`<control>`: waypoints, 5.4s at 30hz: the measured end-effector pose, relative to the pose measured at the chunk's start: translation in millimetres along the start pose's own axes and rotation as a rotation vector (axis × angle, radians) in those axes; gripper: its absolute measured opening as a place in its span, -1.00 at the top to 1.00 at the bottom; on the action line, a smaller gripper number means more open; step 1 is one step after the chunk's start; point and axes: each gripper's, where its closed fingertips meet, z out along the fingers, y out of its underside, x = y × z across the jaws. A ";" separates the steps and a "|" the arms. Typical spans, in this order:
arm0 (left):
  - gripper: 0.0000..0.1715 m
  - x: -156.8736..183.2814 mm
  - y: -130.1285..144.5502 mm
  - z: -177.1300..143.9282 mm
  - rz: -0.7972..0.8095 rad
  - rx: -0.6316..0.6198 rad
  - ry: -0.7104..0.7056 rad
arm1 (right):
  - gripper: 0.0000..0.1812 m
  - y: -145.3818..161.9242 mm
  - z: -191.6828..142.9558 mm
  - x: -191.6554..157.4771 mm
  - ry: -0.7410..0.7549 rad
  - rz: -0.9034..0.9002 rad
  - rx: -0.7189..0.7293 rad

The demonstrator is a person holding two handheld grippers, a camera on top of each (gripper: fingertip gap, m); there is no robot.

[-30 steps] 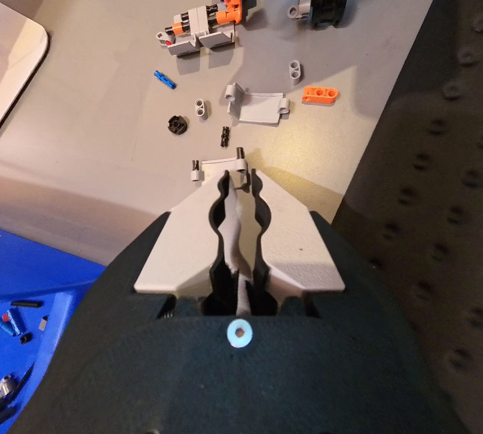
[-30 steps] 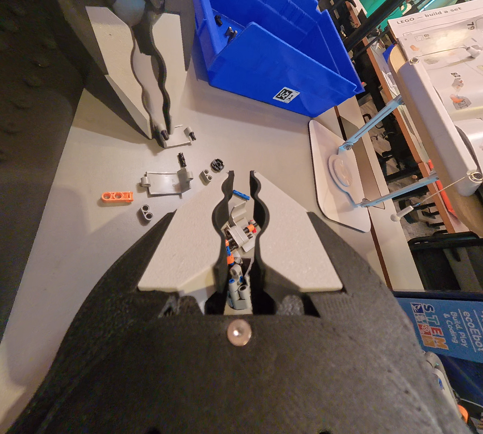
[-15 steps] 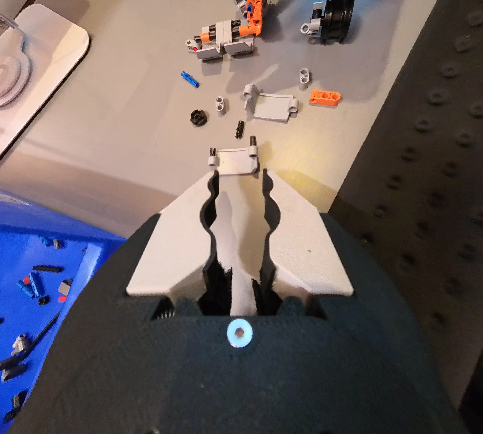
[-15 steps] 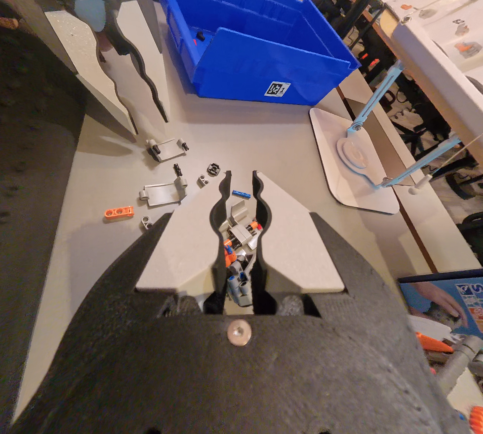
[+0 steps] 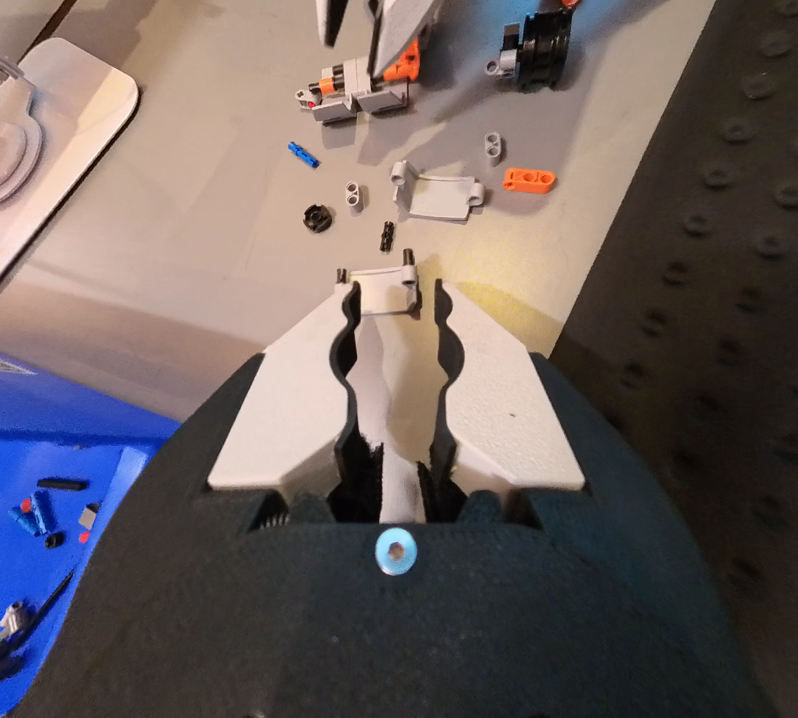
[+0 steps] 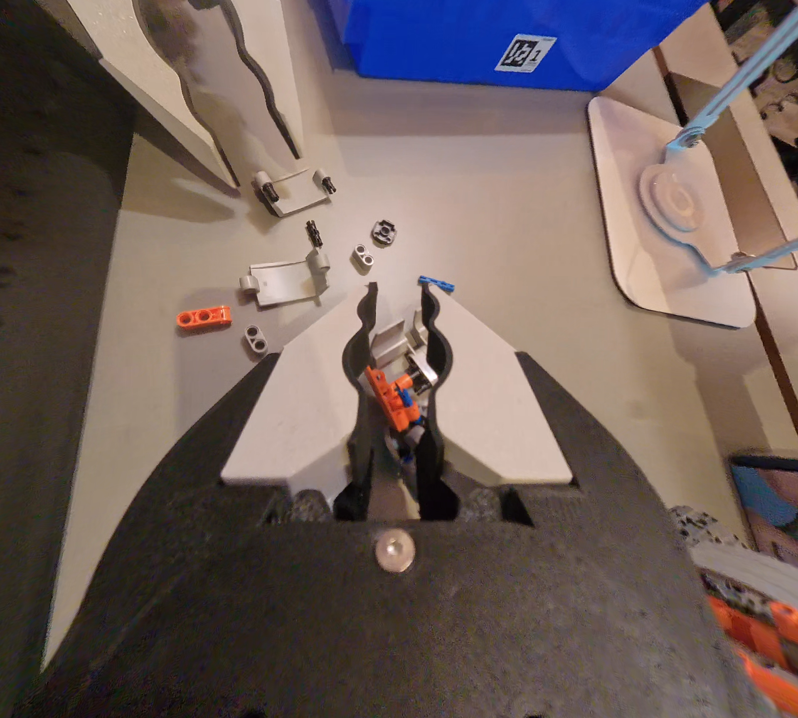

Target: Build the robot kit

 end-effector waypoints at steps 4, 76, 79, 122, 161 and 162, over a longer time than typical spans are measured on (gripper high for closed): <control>0.58 1.8 -7.2 0.8 -0.024 0.038 0.033 | 0.83 -5.7 18.1 -4.6 -0.064 -0.033 -0.060; 0.62 -11.0 10.4 16.1 -0.295 -0.034 0.146 | 0.95 -2.4 38.1 -17.0 -0.324 -0.130 -0.225; 0.62 -10.6 10.2 15.1 -0.300 -0.031 0.151 | 0.94 -2.4 37.9 -16.7 -0.323 -0.131 -0.225; 0.56 -1.6 5.4 18.0 -0.256 -0.052 0.195 | 0.94 -2.9 37.2 -15.3 -0.315 -0.139 -0.214; 0.55 -14.5 7.1 10.6 -0.249 -0.063 0.096 | 0.95 -13.1 34.2 -16.6 -0.311 -0.141 -0.172; 0.55 -13.8 7.3 9.6 -0.250 -0.065 0.096 | 0.95 -14.0 33.7 -16.9 -0.314 -0.139 -0.168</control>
